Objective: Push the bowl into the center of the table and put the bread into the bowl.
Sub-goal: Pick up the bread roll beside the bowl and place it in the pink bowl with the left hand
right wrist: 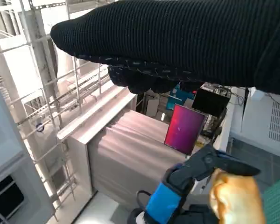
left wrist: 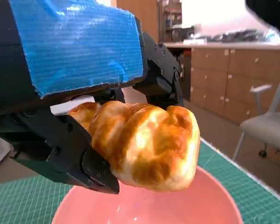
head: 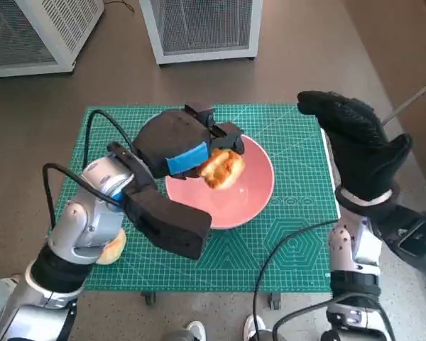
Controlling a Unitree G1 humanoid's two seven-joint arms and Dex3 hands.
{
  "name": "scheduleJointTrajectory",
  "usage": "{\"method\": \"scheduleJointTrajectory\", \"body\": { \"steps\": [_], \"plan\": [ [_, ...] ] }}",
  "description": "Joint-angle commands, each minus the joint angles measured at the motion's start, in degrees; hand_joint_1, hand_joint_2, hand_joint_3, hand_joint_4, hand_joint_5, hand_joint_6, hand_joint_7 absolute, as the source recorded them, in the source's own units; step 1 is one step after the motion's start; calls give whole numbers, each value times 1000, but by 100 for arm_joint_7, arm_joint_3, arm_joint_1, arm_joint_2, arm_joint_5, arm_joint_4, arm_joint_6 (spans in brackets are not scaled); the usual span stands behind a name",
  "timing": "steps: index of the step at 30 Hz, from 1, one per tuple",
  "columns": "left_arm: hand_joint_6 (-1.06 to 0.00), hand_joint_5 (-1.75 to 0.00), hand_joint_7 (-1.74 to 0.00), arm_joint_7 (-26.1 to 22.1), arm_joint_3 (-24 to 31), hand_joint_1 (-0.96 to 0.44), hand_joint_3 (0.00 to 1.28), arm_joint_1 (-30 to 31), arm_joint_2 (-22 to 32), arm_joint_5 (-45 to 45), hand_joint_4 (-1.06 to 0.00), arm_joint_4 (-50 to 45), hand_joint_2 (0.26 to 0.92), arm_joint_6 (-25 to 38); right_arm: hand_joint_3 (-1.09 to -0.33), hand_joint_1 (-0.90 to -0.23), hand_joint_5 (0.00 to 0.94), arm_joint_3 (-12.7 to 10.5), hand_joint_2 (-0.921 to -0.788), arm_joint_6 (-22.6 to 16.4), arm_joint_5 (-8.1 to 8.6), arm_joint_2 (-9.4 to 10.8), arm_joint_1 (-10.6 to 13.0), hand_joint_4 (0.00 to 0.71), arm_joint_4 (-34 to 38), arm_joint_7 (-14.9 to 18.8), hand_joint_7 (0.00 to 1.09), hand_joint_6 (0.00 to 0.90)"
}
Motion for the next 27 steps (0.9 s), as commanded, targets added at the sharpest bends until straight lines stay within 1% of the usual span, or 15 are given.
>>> {"method": "scheduleJointTrajectory", "body": {
  "steps": [1, 3, 4, 5, 6, 7, 8, 9, 10, 11, 14, 17, 19, 27],
  "plan": [
    [-678, -1193, -1013, -116, -73, 2, 30, -132, -81, 57, -755, 185, 917, 16, -736, -607, 4, -15, -921, 52, -74, -22, 133, 259, -18, -73, 3, 301],
    [-663, -1215, -1017, -146, -66, 2, 40, -122, -110, 40, -743, 219, 918, 37, -737, -608, 4, -14, -921, 48, -78, -22, 137, 260, -20, -82, 3, 301],
    [-608, -1261, -1067, -204, -57, 2, 81, -98, -126, 29, -702, 200, 919, 112, -737, -608, 4, -13, -921, 44, -83, -21, 141, 260, -24, -91, 3, 301],
    [-552, -939, -847, -248, -51, 23, 92, -81, -138, 22, -610, 184, 905, 168, -738, -608, 4, -11, -921, 41, -87, -20, 144, 261, -27, -100, 3, 301],
    [-555, -779, -725, -278, -47, 31, 88, -71, -145, 20, -600, 172, 904, 206, -738, -608, 4, -9, -921, 39, -89, -20, 146, 261, -30, -106, 3, 301],
    [-579, -518, -512, -352, -39, 44, 73, -46, -149, 16, -602, 122, 907, 297, -738, -608, 4, -7, -921, 36, -92, -20, 146, 261, -30, -110, 3, 301],
    [-543, -331, -337, -404, -33, 47, 52, -29, -151, 14, -506, 83, 892, 359, -738, -608, 4, -5, -921, 36, -93, -20, 148, 262, -34, -114, 3, 301],
    [-530, -265, -274, -467, -28, 48, 45, -4, -143, 16, -471, 37, 887, 430, -738, -608, 4, -4, -921, 37, -97, -18, 149, 262, -36, -122, 3, 301],
    [-483, -169, -175, -511, -26, 47, 30, 12, -137, 19, -390, 6, 865, 480, -738, -608, 4, -3, -921, 38, -100, -17, 150, 262, -38, -127, 3, 301],
    [-452, -108, -112, -535, -34, 45, 20, 24, -122, 40, -338, -13, 851, 509, -738, -608, 4, -1, -921, 36, -108, -16, 148, 261, -35, -137, 2, 301],
    [-384, -36, -37, -621, -62, -15, 7, 21, -76, 103, -254, -73, 807, 577, -738, -606, 3, 4, -921, 27, -131, -13, 140, 260, -25, -164, 2, 300],
    [-347, -12, -12, -728, -43, -67, 3, 8, -21, 73, -203, -146, 791, 591, -737, -606, 2, 11, -921, 23, -140, -9, 138, 260, -14, -182, 1, 299],
    [-334, -6, -6, -738, -16, -93, 2, 13, 20, 52, -183, -180, 786, 540, -737, -605, 2, 13, -921, 11, -148, -6, 136, 260, -1, -190, 1, 299],
    [-319, 0, 0, -489, 39, -161, 0, 122, 243, 321, -140, -331, 762, 265, -733, -606, 1, 19, -921, -17, -169, 11, 134, 259, 27, -195, 1, 298]
  ]
}}
